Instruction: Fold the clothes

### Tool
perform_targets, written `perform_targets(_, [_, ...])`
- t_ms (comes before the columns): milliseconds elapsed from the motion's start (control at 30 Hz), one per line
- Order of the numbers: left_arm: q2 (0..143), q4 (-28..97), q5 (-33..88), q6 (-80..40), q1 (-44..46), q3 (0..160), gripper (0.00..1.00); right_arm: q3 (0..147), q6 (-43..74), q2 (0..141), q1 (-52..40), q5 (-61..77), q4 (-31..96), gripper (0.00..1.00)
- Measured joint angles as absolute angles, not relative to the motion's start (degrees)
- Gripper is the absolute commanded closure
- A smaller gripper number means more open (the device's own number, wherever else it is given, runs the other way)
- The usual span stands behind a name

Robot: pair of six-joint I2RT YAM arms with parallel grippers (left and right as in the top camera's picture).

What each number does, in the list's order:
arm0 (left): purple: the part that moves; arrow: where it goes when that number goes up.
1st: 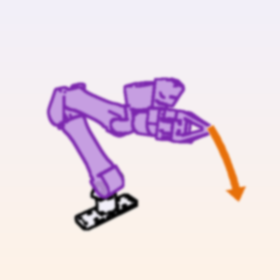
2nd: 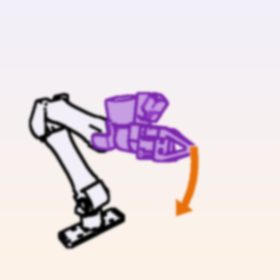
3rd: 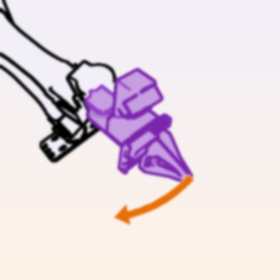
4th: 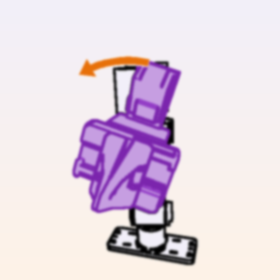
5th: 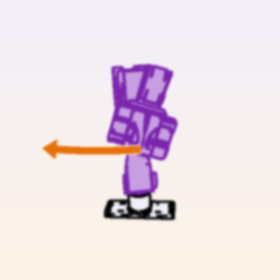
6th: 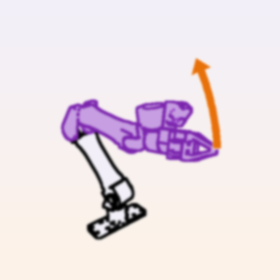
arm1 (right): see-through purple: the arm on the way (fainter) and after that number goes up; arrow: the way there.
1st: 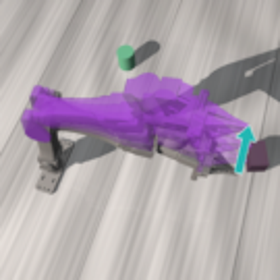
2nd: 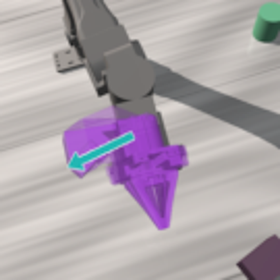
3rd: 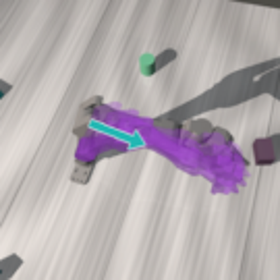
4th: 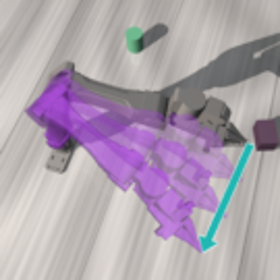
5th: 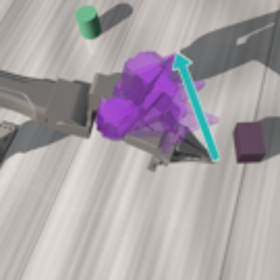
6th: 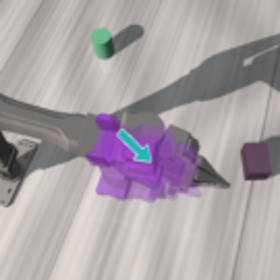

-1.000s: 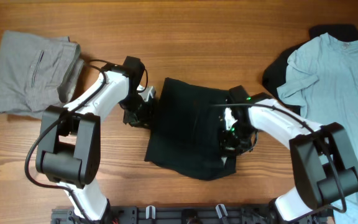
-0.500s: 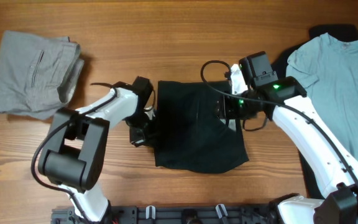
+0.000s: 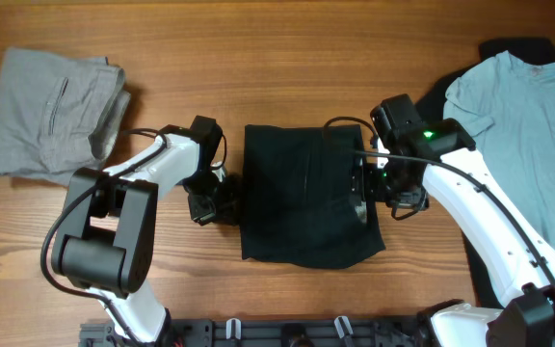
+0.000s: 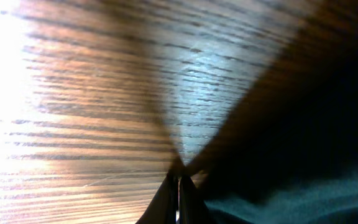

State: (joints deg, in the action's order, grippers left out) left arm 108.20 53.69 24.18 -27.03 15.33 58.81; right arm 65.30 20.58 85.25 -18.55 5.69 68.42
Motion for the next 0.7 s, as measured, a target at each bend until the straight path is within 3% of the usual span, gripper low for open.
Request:
perform_targets(267, [108.62,53.74,38.92,-16.08,16.19,62.89,0.96,65.3,22.94,85.25,-18.55,5.56,74.67,0.0])
perform_targets(500, [108.6,53.56,33.69,-18.46,24.99,59.24,0.96,65.3,23.0,85.25,-18.55,7.88,72.77,0.0])
perform_targets(700, [108.57,58.37,31.27,-17.58,14.76,60.03,0.96,65.3,27.03,85.25,-18.55,11.33,68.55,0.0])
